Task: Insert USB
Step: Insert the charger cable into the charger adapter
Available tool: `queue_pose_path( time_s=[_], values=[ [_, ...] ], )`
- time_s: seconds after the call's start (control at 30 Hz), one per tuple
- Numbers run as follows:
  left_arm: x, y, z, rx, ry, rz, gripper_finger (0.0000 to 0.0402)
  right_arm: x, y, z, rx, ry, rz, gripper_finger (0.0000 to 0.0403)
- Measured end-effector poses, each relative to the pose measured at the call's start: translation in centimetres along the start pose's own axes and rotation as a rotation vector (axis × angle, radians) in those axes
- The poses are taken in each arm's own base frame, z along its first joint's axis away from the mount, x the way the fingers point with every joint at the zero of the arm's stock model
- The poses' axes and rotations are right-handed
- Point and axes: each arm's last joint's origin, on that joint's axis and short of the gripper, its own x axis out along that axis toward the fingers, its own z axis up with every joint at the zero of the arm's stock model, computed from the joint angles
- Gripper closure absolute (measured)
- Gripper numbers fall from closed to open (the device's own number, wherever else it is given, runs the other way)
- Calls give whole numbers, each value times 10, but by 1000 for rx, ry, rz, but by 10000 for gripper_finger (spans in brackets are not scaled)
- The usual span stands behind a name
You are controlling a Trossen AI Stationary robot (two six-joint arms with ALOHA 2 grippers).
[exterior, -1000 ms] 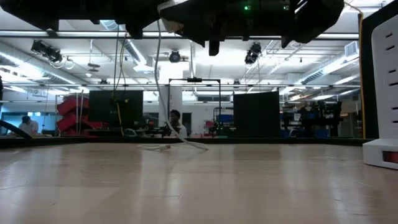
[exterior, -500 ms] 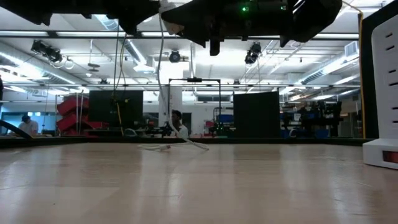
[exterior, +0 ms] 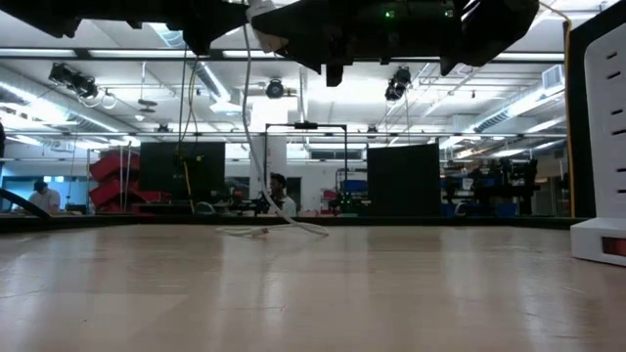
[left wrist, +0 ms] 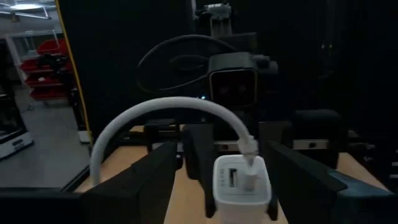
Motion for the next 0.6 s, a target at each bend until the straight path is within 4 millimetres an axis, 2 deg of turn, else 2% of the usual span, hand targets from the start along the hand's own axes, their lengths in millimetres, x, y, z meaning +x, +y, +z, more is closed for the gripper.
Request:
queue_pose_path(
  time_s=[0.17, 0.4, 0.6],
  values=[
    [0, 0, 0, 11, -4, -1, 253, 0, 0, -1, 0, 4, 15, 289],
    [4, -3, -6, 35, 27, -12, 387, 0, 0, -3, 0, 9, -4, 289],
    [12, -5, -12, 46, 20, 0, 398, 0, -1, 0, 4, -33, -35, 289]
  ],
)
